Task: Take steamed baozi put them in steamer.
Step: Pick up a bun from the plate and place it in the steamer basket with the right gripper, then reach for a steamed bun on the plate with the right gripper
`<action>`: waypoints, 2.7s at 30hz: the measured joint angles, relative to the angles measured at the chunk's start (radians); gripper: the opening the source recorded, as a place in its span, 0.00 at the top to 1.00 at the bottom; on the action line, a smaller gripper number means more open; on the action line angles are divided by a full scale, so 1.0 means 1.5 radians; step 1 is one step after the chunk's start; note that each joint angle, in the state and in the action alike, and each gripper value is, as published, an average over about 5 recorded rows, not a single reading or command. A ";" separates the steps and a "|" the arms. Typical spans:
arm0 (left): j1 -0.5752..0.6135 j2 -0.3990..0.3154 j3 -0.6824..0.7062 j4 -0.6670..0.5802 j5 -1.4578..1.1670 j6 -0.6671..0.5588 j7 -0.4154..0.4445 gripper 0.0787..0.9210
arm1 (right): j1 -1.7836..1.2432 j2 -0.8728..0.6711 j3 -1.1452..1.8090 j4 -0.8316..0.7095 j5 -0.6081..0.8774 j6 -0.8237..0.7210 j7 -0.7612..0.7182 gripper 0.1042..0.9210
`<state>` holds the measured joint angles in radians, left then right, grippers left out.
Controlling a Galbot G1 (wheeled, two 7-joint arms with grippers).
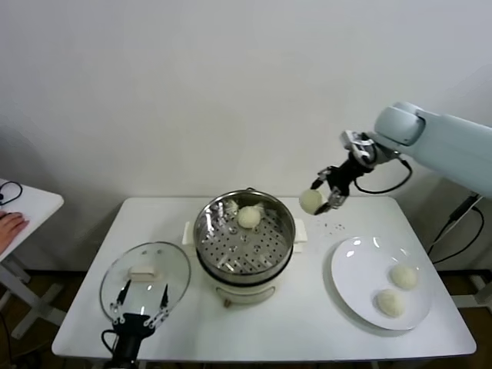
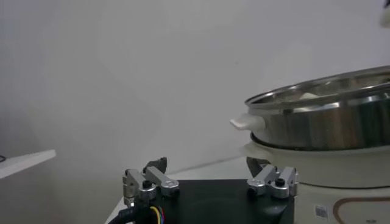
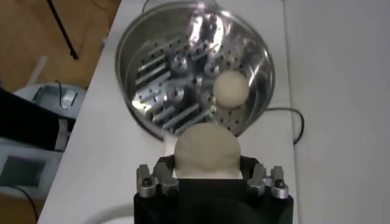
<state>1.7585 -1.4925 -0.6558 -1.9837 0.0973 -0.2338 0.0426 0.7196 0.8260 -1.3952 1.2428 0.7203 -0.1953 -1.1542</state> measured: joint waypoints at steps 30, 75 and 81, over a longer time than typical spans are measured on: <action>-0.001 0.005 -0.020 -0.009 -0.016 0.010 0.001 0.12 | -0.152 0.363 0.034 -0.223 -0.012 -0.019 0.019 0.29; -0.001 0.003 -0.021 -0.004 -0.012 0.008 0.001 0.12 | -0.178 0.394 0.042 -0.255 -0.057 0.000 0.000 0.12; -0.002 0.002 -0.019 -0.004 -0.010 0.008 0.001 0.12 | -0.141 0.351 0.035 -0.201 -0.052 0.004 -0.008 0.12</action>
<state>1.7556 -1.4889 -0.6848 -1.9890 0.0826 -0.2212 0.0437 0.5074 1.3518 -1.3424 0.9406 0.6422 -0.1899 -1.1659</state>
